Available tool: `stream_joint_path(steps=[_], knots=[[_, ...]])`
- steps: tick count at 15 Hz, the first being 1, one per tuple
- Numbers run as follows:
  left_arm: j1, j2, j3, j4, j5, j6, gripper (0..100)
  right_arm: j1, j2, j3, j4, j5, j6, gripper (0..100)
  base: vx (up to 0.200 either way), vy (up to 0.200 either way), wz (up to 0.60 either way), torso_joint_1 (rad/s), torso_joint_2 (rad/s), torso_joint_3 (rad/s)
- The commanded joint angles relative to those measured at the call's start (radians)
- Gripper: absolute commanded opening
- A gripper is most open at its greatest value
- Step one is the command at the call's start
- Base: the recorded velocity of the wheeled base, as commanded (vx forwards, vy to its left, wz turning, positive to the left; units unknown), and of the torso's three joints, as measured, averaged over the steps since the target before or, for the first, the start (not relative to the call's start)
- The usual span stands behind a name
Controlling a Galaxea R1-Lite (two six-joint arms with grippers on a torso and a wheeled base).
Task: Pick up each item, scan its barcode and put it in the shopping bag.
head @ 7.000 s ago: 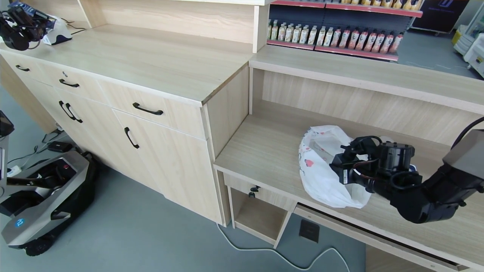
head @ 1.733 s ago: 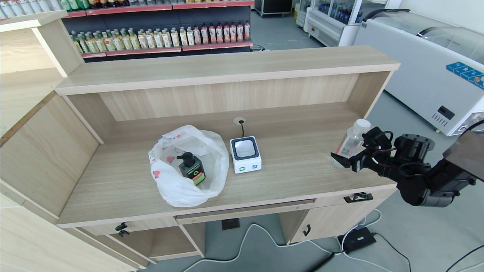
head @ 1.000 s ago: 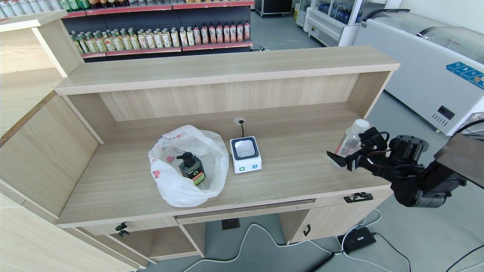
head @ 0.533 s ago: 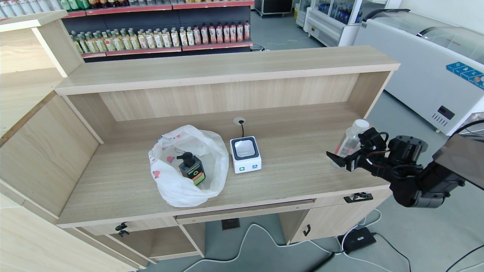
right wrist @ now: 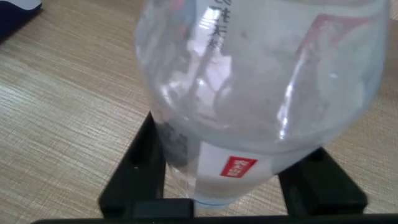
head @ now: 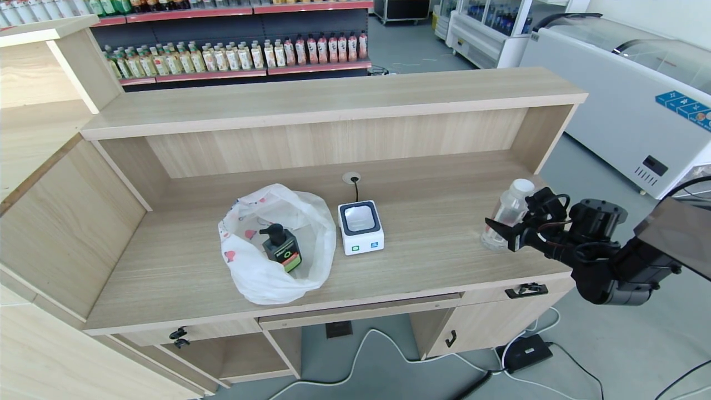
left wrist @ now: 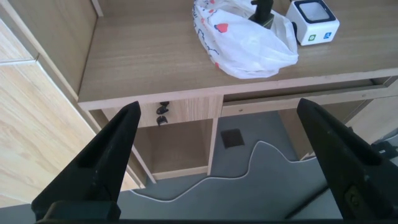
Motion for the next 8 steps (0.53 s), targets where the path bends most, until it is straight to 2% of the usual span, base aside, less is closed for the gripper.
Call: stream_joint_path(steps=[1,8], knots=[[0.001,0.0,0.0,0.0,0.0,0.001,100,0.0,0.001,-0.002,0.0,-0.001,0.001,0,0.0,0.0,0.0,0.0,0.0,0.0],[0.001,0.0,-0.002,0.0,0.0,-0.001,100,-0.019,-0.019,0.017,-0.003,-0.008,0.021,0,0.0,0.0,0.0,0.0,0.0,0.0]])
